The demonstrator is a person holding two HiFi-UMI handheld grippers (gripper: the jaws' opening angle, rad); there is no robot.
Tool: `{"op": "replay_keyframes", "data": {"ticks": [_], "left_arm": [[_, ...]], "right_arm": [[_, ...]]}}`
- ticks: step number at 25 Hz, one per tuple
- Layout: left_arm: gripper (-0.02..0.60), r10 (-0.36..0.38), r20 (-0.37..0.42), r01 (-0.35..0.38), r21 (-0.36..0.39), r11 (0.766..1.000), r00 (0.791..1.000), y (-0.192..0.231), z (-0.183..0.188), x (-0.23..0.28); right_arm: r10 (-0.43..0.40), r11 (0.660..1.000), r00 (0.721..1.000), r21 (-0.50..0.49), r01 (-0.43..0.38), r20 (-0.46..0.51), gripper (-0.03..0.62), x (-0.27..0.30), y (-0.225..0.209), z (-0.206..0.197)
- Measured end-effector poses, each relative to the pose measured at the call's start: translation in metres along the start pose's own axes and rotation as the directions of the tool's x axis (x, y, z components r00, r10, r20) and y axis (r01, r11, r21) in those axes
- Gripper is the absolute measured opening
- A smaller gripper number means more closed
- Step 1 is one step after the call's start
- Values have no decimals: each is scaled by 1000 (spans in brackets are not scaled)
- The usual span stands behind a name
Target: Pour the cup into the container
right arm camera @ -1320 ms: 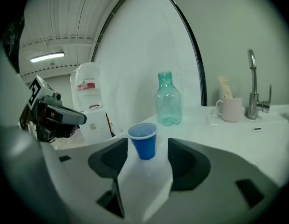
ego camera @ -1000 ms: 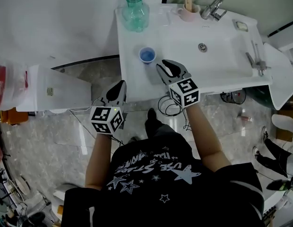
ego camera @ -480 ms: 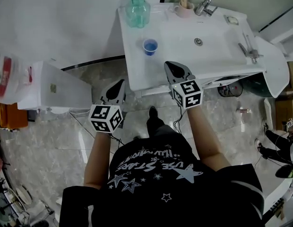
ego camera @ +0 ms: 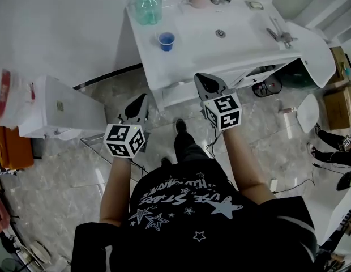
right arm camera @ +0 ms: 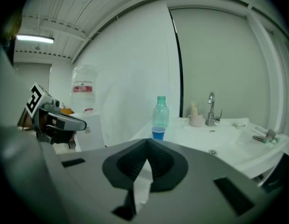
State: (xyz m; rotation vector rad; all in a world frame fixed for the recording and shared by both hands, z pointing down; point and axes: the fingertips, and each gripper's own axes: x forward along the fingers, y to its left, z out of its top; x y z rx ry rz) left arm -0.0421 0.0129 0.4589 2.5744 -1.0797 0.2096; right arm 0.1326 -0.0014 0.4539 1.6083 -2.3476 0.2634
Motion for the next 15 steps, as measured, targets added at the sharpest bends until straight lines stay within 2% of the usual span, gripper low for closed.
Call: {"op": "replay_keyframes", "data": {"ticks": [15], "left_arm": [[9, -76, -26, 76, -9, 997, 997, -52, -45, -65]], "right_arm": [[-76, 995, 997, 57, 77, -17, 6, -96, 50, -45]]}}
